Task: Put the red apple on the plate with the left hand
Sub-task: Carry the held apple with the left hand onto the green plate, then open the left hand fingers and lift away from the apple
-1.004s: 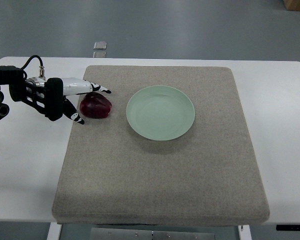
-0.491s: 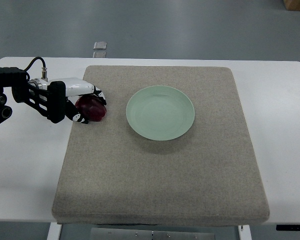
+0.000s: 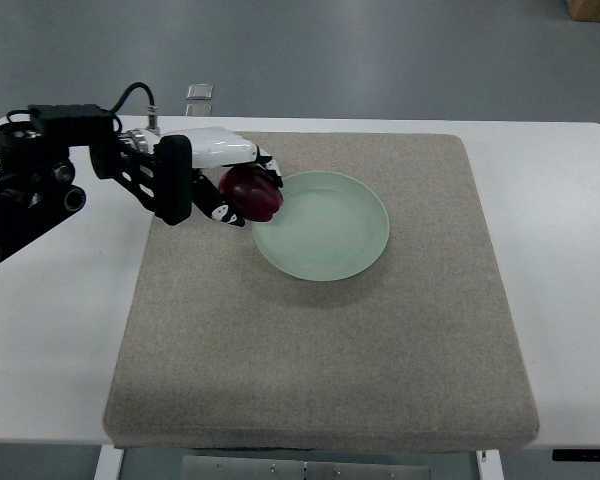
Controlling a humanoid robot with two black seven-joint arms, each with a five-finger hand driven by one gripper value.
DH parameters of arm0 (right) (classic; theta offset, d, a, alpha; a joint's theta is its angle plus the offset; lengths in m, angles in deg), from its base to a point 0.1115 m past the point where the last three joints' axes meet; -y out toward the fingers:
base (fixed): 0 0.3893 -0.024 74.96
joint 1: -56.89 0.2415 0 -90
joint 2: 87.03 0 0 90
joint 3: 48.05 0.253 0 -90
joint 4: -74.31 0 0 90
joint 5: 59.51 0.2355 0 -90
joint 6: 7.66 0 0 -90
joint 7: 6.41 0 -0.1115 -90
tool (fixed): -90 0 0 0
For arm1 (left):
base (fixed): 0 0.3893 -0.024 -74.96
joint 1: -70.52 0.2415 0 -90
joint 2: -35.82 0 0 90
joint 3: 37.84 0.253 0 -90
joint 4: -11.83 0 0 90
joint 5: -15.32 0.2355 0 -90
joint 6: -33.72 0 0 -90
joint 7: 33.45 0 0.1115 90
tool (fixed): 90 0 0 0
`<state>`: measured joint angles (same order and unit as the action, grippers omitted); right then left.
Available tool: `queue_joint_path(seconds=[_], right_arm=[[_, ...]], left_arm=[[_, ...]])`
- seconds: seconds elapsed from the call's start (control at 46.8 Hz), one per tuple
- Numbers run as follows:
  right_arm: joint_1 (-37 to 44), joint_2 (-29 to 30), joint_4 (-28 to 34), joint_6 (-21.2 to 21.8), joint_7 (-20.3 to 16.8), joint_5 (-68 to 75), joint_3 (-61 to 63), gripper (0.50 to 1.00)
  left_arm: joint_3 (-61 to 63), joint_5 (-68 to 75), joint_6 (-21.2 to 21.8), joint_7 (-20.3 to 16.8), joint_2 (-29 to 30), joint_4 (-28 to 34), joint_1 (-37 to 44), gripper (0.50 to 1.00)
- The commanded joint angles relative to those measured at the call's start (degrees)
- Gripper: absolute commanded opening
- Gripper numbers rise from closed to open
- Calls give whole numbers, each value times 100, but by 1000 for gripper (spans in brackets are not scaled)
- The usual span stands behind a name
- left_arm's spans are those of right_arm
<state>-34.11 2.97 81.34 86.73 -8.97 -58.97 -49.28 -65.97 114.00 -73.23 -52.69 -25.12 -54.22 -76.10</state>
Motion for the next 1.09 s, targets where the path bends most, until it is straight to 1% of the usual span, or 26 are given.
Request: queue_joint_path(seconds=[0.0, 0.15, 0.235, 0.256, 0.321, 0.385, 0.406, 0.427, 0.641, 0.748, 0.919, 1.068], right_arm=[[3, 0, 0, 0, -7, 8, 0, 928], [3, 0, 0, 0, 2, -1, 0, 928], [3, 0, 9, 0, -7, -1, 0, 928], [3, 0, 9, 0, -7, -1, 0, 930], [3, 0, 0, 0, 2, -1, 0, 930], [3, 0, 0, 0, 2, -1, 0, 928], [3, 0, 0, 0, 2, -1, 0, 928], [3, 0, 0, 0, 2, -1, 0, 928], [3, 0, 0, 0, -7, -1, 0, 928], [-6, 0, 0, 0, 2, -1, 0, 928], [-6, 0, 0, 0, 2, -1, 0, 930], [-6, 0, 0, 0, 2, -1, 0, 928]], left_arm=[[10, 28, 25, 26, -312, 197, -25, 500], [27, 72, 25, 35, -752, 496, 1, 500], [89, 81, 42, 35, -875, 742, 28, 500], [97, 72, 60, 35, -893, 803, 37, 518], [97, 10, 156, 35, -954, 857, 45, 736], [97, -7, 279, 35, -1025, 865, 63, 934], [106, -7, 314, 35, -1042, 865, 72, 981], [106, -7, 323, 35, -1051, 865, 80, 992], [89, -95, 332, 35, -1130, 857, 186, 996], [27, -595, 359, 26, -1130, 857, 160, 996], [-8, -2878, 447, 35, -1016, 927, 98, 999], [-52, -4953, 368, 87, -963, 1366, -69, 999]])
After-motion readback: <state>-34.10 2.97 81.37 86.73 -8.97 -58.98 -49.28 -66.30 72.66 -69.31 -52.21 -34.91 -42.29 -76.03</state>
